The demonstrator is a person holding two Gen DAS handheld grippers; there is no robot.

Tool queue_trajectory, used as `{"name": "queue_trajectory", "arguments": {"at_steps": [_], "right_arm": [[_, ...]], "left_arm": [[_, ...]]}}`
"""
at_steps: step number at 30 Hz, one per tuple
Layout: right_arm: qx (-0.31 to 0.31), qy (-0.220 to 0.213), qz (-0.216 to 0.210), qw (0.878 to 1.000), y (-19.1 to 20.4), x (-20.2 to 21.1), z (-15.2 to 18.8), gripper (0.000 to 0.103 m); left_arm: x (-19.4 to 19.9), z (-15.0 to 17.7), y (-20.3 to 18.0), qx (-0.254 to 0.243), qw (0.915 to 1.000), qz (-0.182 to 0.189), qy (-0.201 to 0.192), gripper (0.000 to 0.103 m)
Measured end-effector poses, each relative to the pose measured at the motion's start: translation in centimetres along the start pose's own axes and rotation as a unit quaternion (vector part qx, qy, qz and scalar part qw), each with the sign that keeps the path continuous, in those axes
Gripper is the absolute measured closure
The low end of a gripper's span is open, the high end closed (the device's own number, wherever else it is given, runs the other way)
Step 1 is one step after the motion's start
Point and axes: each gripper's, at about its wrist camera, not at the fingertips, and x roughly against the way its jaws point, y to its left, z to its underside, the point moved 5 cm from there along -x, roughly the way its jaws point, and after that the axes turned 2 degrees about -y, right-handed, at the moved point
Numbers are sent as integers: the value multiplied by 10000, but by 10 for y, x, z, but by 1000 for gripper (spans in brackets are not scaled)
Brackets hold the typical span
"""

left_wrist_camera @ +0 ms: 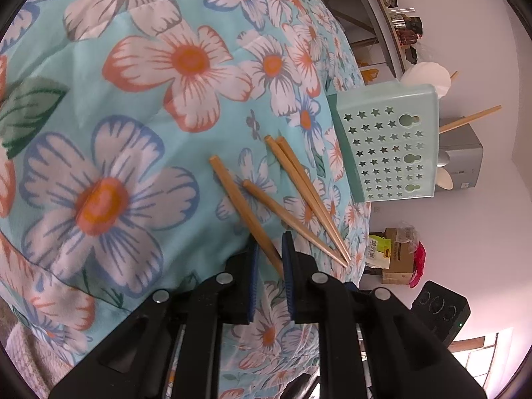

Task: Organize utensils

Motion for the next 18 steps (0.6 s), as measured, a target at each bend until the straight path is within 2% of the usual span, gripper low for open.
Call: {"name": "queue_trajectory", "arguments": {"at_steps": [18], "right_arm": [[-56,-10,10,10000,-1,-2,0,55]], "left_arm": [[0,0,0,-5,10000,-3,-1,89]]}}
